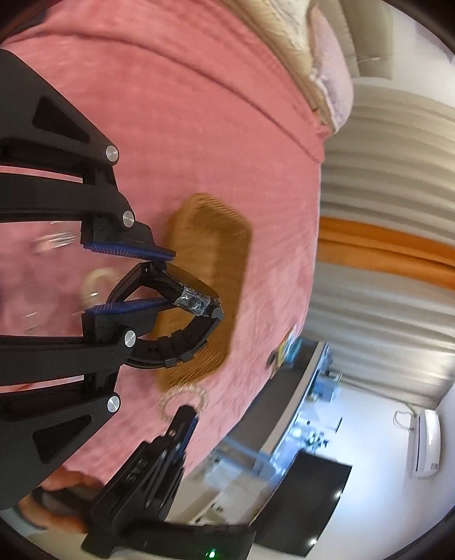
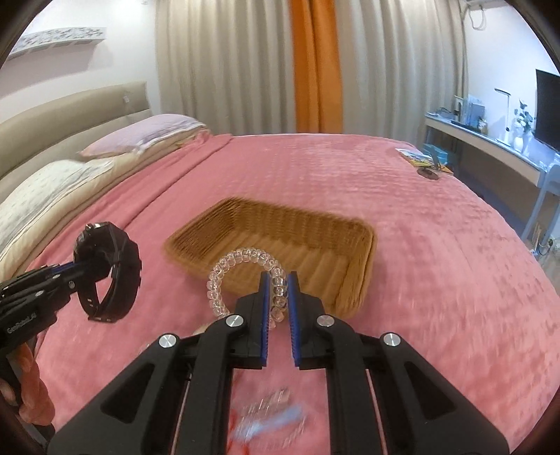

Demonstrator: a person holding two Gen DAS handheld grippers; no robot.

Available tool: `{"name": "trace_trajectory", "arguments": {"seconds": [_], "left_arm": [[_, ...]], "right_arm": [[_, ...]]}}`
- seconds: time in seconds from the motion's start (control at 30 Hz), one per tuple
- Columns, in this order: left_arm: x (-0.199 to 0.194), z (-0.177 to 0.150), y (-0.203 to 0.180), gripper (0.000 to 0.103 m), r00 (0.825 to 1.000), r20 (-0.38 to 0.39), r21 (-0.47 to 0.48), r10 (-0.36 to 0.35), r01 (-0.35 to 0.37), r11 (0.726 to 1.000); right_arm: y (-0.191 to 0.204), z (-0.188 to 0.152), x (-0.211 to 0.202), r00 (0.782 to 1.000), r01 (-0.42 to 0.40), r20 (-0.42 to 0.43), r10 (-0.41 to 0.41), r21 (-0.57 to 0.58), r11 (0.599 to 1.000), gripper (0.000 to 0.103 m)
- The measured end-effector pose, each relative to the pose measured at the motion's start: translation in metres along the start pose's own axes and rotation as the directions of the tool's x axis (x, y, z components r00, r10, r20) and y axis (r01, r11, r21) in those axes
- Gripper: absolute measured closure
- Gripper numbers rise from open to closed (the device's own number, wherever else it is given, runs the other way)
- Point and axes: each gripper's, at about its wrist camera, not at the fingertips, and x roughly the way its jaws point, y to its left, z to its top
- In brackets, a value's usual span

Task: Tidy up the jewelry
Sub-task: 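Carry the watch and bracelet into the wicker basket and open both tools, then grasp the purple coil hair tie with the left tool while the right tool grasps another clear bracelet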

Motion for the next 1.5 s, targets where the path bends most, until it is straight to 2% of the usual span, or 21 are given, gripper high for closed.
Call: {"name": "trace_trajectory", "arguments": {"seconds": [0.07, 0.23, 0.3, 0.37, 0.43, 0.63, 0.73, 0.83, 0.9, 0.97, 1.03, 1.1, 1.27, 1.5], "left_arm": [[0.029, 0.017, 0.003, 0.083, 1.000, 0.000, 0.000, 0.021, -0.021, 1.000], [0.086, 0.031, 0.013, 0.083, 0.999, -0.024, -0.003, 0.035, -0.035, 0.999], [0.113, 0.035, 0.012, 0.083, 0.996, -0.058, 0.037, 0.061, -0.059, 0.998], [0.134, 0.037, 0.022, 0.083, 0.994, -0.102, 0.025, 0.045, -0.043, 0.999], [0.146, 0.035, 0.031, 0.083, 0.991, -0.135, 0.002, 0.022, -0.022, 1.000], [0.168, 0.023, 0.038, 0.082, 0.980, -0.195, -0.004, 0.034, -0.035, 0.999], [0.169, 0.023, 0.040, 0.076, 0.980, -0.195, -0.009, 0.033, -0.035, 0.999], [0.159, 0.025, 0.041, 0.063, 0.986, -0.164, -0.014, 0.020, -0.022, 1.000], [0.146, 0.027, 0.039, 0.059, 0.990, -0.138, -0.013, 0.018, -0.020, 1.000], [0.130, 0.029, 0.038, 0.059, 0.993, -0.118, -0.020, 0.001, -0.003, 1.000], [0.107, 0.030, 0.038, 0.057, 0.996, -0.089, -0.030, -0.028, 0.026, 0.999], [0.080, 0.027, 0.036, 0.057, 0.997, -0.058, -0.025, -0.048, 0.047, 0.999], [0.021, 0.017, 0.034, 0.054, 0.998, 0.010, -0.009, -0.065, 0.065, 0.998], [-0.029, -0.015, 0.036, 0.054, 0.997, 0.039, -0.032, -0.070, 0.072, 0.997]], "right_arm": [[-0.007, 0.013, 0.024, 1.000, 0.016, -0.010, -0.016, 0.012, 1.000, 0.095], [-0.018, 0.033, 0.087, 0.997, 0.023, -0.072, -0.021, 0.031, 0.999, 0.095], [-0.023, 0.035, 0.114, 0.992, 0.035, -0.123, -0.030, 0.037, 0.999, 0.095], [-0.027, 0.034, 0.134, 0.986, 0.045, -0.164, -0.038, 0.043, 0.998, 0.095], [-0.031, 0.029, 0.151, 0.977, 0.050, -0.208, -0.038, 0.050, 0.998, 0.095], [-0.033, 0.016, 0.167, 0.966, 0.065, -0.255, -0.054, 0.037, 0.997, 0.095], [-0.031, 0.014, 0.171, 0.963, 0.065, -0.266, -0.054, 0.033, 0.997, 0.095], [-0.029, 0.012, 0.169, 0.960, 0.071, -0.272, -0.061, 0.027, 0.997, 0.094], [-0.030, 0.013, 0.162, 0.963, 0.056, -0.267, -0.043, 0.043, 0.998, 0.092], [-0.031, 0.016, 0.149, 0.968, 0.051, -0.247, -0.036, 0.053, 0.997, 0.084], [-0.030, 0.018, 0.130, 0.977, 0.038, -0.211, -0.025, 0.059, 0.998, 0.068], [-0.028, 0.020, 0.110, 0.984, 0.023, -0.179, -0.012, 0.059, 0.998, 0.058], [-0.020, 0.009, 0.057, 0.994, -0.012, -0.107, 0.016, 0.032, 0.999, 0.058], [-0.007, -0.020, 0.000, 0.998, -0.019, -0.053, 0.018, -0.026, 0.999, 0.058]]}}
